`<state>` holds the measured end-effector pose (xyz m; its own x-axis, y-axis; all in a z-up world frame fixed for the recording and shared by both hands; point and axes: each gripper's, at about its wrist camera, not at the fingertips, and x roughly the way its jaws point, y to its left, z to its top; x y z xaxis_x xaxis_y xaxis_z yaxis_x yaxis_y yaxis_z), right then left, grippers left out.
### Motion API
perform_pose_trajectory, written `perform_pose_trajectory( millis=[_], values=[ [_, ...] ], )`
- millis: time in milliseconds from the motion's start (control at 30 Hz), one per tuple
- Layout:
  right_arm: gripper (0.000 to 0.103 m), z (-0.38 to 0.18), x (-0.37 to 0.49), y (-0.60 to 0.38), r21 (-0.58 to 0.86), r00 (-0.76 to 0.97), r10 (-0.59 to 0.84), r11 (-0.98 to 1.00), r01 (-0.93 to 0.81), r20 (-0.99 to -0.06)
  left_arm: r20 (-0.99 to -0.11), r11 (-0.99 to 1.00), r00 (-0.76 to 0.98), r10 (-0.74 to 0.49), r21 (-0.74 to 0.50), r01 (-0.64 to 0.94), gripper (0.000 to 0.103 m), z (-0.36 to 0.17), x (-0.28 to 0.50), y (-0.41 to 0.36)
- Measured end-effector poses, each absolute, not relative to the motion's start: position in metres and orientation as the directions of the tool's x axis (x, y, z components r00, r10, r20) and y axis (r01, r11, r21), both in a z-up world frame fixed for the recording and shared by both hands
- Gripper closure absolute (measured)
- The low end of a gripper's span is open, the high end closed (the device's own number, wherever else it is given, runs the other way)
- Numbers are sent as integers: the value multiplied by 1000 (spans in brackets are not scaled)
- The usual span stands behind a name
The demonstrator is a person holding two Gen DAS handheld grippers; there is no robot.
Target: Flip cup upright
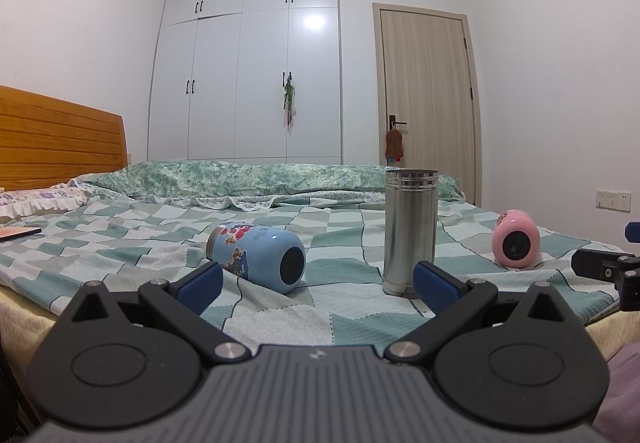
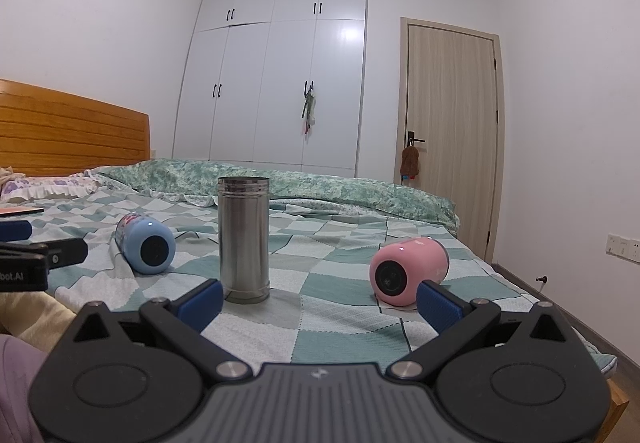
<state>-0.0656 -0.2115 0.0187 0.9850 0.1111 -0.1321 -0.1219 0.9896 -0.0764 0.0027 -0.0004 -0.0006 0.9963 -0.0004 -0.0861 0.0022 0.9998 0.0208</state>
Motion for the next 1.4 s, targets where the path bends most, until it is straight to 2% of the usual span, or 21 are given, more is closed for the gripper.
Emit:
perform_pose_trajectory(
  millis=[1400],
  values=[
    [0,19,-65,-211,-75,985,111,990,-122,-132,-82,1000,997,-2,18,3,0,2,1,1]
  ],
)
